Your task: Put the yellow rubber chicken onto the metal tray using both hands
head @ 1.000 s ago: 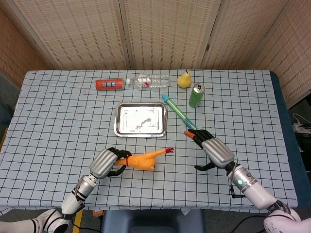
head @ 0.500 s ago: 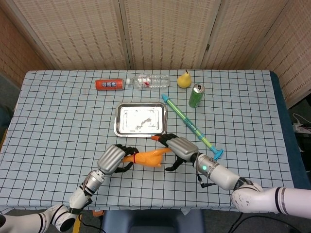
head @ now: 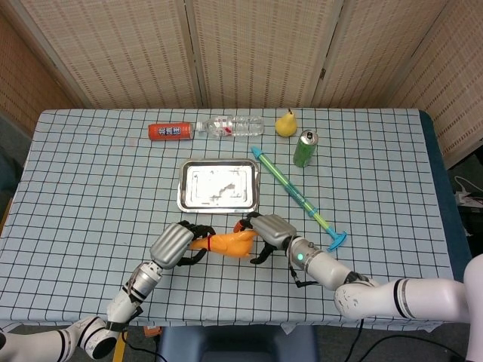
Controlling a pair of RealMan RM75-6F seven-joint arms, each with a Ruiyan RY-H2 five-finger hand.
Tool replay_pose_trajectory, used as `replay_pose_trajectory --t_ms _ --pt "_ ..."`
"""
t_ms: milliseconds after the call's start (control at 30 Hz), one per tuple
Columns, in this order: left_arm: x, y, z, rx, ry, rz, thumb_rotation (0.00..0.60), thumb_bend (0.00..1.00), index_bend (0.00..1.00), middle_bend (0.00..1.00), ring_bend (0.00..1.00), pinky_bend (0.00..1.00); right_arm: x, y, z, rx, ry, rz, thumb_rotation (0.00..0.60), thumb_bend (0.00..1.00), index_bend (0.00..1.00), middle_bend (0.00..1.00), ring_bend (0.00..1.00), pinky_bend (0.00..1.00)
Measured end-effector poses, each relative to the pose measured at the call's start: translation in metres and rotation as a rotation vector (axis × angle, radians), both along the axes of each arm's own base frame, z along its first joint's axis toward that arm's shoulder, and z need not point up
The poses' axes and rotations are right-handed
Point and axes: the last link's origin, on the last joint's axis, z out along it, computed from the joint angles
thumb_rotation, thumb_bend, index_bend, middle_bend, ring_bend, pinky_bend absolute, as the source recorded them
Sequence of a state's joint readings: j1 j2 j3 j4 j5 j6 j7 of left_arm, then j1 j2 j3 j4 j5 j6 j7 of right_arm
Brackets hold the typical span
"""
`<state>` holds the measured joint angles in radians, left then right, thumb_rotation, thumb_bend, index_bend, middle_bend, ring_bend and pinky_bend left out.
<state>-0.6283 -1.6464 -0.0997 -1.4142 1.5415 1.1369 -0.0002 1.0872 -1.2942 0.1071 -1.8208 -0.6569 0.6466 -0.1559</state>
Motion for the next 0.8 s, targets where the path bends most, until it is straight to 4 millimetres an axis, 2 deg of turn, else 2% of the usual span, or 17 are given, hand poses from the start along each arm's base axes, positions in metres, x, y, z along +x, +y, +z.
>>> replay_pose_trajectory --t_ms 133,233,333,433,700,733,800 --pt "0.0029 -0.0021 0.0005 -0.006 -0.003 -0.011 0.6 0.66 0.87 0.74 0.53 0.47 0.0023 0.0004 -0.0039 -0.028 -0.01 -0.002 0.6 0.24 0.74 0.6 0.65 0.84" --pt "0.0041 -0.003 0.001 -0.007 -0.007 -0.013 0.6 0.66 0.87 0.74 0.53 0.46 0.005 0.0008 -0.0063 -0.056 -0.033 -0.007 0.6 0.29 0.87 0.69 0.75 0.97" --pt "0.0049 -0.0032 0.0025 -0.005 -0.012 -0.013 0.6 0.66 0.87 0.74 0.53 0.46 0.0071 0.0011 -0.0078 -0.093 -0.059 -0.003 0.6 0.33 0.98 0.78 0.84 1.0" --pt "0.0055 -0.0032 0.0046 -0.001 -0.018 -0.012 0.6 0.66 0.87 0.74 0.53 0.47 0.0077 0.0019 -0.0087 -0.114 -0.073 0.006 0.6 0.38 1.0 0.83 0.89 1.0" --pt "0.007 -0.0045 0.0069 -0.001 -0.02 -0.011 0.6 0.66 0.87 0.74 0.53 0.47 0.0076 0.006 -0.0094 -0.116 -0.089 0.023 0.6 0.4 1.0 0.84 0.9 1.0" --pt "0.0069 -0.0046 0.0073 0.0 -0.018 -0.011 0.6 0.66 0.87 0.74 0.53 0.47 0.0077 0.0063 -0.0088 -0.118 -0.095 0.02 0.6 0.4 0.99 0.84 0.88 1.0" --pt "0.0066 -0.0044 0.008 0.001 -0.018 -0.008 0.6 0.66 0.87 0.74 0.53 0.47 0.0075 0.0069 -0.007 -0.118 -0.105 0.012 0.6 0.38 0.85 0.76 0.75 0.91"
